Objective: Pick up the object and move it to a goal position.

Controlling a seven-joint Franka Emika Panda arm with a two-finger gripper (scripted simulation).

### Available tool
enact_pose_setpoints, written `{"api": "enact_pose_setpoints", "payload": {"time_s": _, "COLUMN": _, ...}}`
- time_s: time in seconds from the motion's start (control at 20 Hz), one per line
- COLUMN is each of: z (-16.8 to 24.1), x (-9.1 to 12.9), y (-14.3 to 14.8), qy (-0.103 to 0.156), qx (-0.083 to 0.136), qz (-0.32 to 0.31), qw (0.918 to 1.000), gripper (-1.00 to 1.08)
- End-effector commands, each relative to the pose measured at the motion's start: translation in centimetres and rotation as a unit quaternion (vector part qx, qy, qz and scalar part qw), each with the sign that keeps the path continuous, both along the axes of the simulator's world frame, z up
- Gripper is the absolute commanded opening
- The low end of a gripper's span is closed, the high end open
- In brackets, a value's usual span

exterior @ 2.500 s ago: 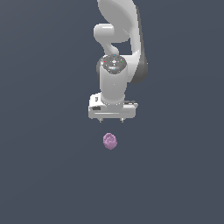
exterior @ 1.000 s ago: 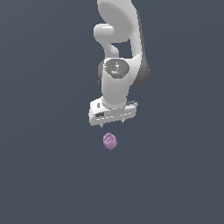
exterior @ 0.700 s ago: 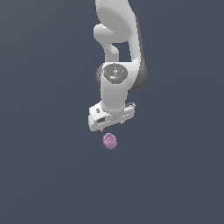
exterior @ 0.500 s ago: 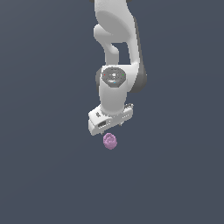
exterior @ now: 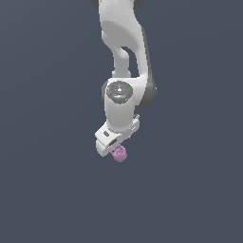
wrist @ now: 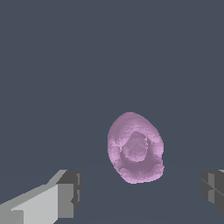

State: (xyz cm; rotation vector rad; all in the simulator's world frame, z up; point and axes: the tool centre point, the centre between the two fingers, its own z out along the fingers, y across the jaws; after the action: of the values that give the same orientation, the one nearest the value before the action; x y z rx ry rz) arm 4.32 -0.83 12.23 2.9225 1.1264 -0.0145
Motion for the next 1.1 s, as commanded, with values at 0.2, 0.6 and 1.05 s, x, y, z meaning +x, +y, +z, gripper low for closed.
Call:
{"api": "enact_pose_setpoints", "payload": {"time_s": 0.2, "z": -0.6, "x": 0.6, "y": -0.2, "qy": -0.002, "qx": 0.005, "qz": 0.045, "qw": 0.9990, "gripper": 1.00}}
{"api": "enact_pose_setpoints", "payload": {"time_s": 0.6, "z": -0.9, "x": 0.8, "y": -0.3, "qy": -0.002, "qx": 0.006, "qz": 0.059, "qw": 0.9983, "gripper": 1.00}}
{"api": "enact_pose_setpoints", "payload": {"time_s": 1.05, "z": -4.0, "x": 0.7, "y": -0.3, "qy": -0.002, "qx": 0.006, "qz": 0.060, "qw": 0.9982, "gripper": 1.00}}
